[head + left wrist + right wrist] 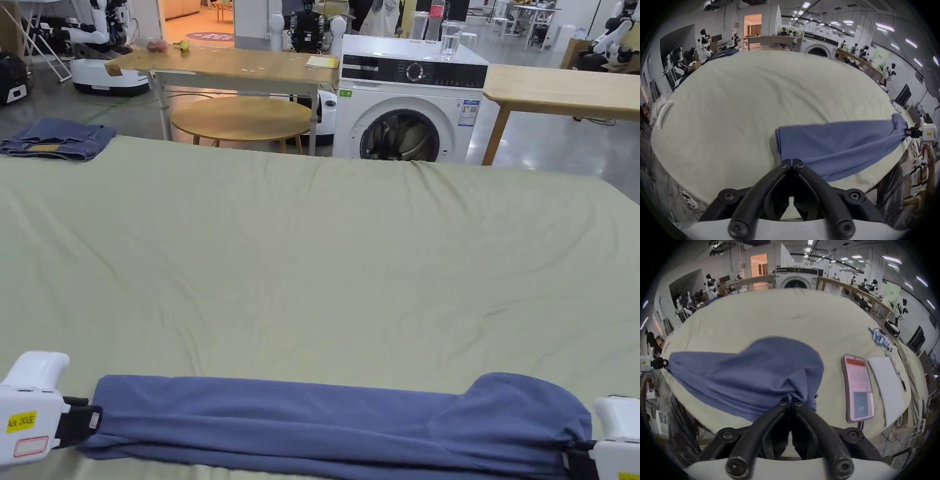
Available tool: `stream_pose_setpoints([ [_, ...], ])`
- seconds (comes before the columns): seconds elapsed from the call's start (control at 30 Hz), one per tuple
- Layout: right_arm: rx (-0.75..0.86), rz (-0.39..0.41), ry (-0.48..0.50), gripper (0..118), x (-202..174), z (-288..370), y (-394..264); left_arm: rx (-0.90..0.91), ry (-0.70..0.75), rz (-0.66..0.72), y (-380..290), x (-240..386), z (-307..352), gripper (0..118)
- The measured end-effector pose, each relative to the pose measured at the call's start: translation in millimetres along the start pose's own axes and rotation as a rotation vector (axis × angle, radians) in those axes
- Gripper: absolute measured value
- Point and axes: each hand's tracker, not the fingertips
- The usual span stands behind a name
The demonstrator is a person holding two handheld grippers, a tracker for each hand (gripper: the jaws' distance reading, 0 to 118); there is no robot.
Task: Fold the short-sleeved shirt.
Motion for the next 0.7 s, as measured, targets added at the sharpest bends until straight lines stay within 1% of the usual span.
stream_pose_setpoints([
  [0.07, -0.008, 0.001, -0.004, 0, -0.8, -7.0, -2.3, -0.034, 0.016, -0.016, -2.7, 1.7, -11.2, 0],
  [0.2, 0.003, -0.018, -0.009, 1, -1.5, -13.5, 0.1, -0.02, 0.041, -0.027, -3.6, 7.3, -19.1, 0],
  [0.27, 0.004, -0.024, -0.012, 14, -1.9, -16.6, 2.2, -0.019, 0.049, -0.033, -3.0, 8.7, -19.4, 0],
  [0.3, 0.001, -0.024, -0.019, 26, -1.9, -14.6, 2.8, -0.02, 0.051, -0.033, -0.7, 9.2, -17.1, 5],
  [0.33, 0.0, -0.017, -0.039, 35, -2.7, -10.4, 4.4, -0.022, 0.05, -0.022, 2.0, 9.7, -13.1, 12],
  [0.37, 0.014, -0.009, -0.082, 41, -3.7, -2.2, 6.9, -0.012, 0.057, -0.009, 5.6, 10.6, -8.1, 16],
  [0.4, 0.029, -0.013, -0.09, 41, -4.3, 5.2, 9.6, 0.009, 0.053, 0.001, 8.8, 11.8, -2.3, 16],
  [0.43, 0.051, -0.018, -0.088, 58, -5.8, 15.1, 10.7, 0.04, 0.06, 0.009, 12.3, 14.2, 3.4, 31],
  [0.47, 0.084, -0.026, -0.09, 60, -6.2, 23.4, 14.6, 0.081, 0.059, 0.012, 15.1, 16.4, 9.7, 37],
  [0.53, 0.143, -0.011, -0.097, 60, -8.7, 35.6, 22.6, 0.159, 0.048, 0.019, 24.2, 23.3, 20.9, 43],
  [0.6, 0.238, -0.008, -0.11, 60, -16.8, 46.5, 27.2, 0.251, 0.033, 0.006, 31.3, 31.4, 28.7, 43],
  [0.7, 0.394, -0.021, -0.138, 60, -36.0, 52.1, 35.4, 0.4, 0.054, -0.045, 40.3, 49.7, 35.4, 43],
])
